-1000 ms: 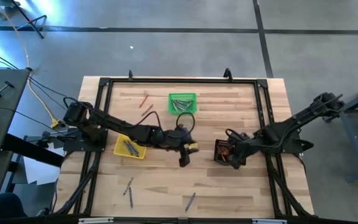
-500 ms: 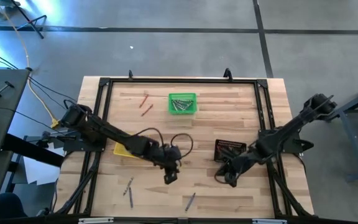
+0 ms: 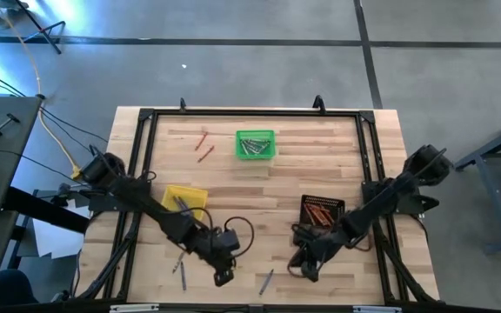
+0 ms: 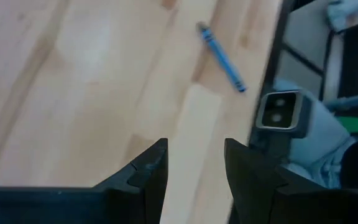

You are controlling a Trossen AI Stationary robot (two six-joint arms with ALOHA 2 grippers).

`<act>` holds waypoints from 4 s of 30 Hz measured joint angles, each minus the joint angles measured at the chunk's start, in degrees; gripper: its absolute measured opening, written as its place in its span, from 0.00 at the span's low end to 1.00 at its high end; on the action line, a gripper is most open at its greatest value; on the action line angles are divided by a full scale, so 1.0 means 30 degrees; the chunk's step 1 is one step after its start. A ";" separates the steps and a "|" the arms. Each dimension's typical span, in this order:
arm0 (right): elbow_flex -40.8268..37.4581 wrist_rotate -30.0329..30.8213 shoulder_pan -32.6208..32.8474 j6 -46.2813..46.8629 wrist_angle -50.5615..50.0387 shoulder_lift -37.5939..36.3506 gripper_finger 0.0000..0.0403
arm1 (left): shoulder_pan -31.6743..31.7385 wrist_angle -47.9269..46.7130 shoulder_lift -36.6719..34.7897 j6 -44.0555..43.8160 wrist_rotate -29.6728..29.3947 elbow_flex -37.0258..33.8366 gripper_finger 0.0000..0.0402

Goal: Sort crayons
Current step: Put the blue crayon into the yellow basket

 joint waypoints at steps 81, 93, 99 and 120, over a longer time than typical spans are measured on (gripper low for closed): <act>1.2826 0.5120 0.8605 0.3999 -2.0882 0.2707 0.21 | -0.0281 -0.2367 1.2308 0.6114 -0.5070 1.3885 0.36; 1.2826 0.5842 0.8640 0.4202 -2.0874 0.2707 0.21 | 0.0194 -0.8772 1.2226 0.5656 -0.6407 1.6910 0.36; 1.2826 0.6063 0.8649 0.4135 -2.0874 0.2707 0.21 | -0.0220 -1.7878 1.2211 0.1905 -0.7412 1.8903 0.36; 1.2826 0.6155 0.9625 0.4361 -2.0866 0.2707 0.21 | -0.4678 -2.3526 1.2189 -0.8307 0.1308 1.9511 0.36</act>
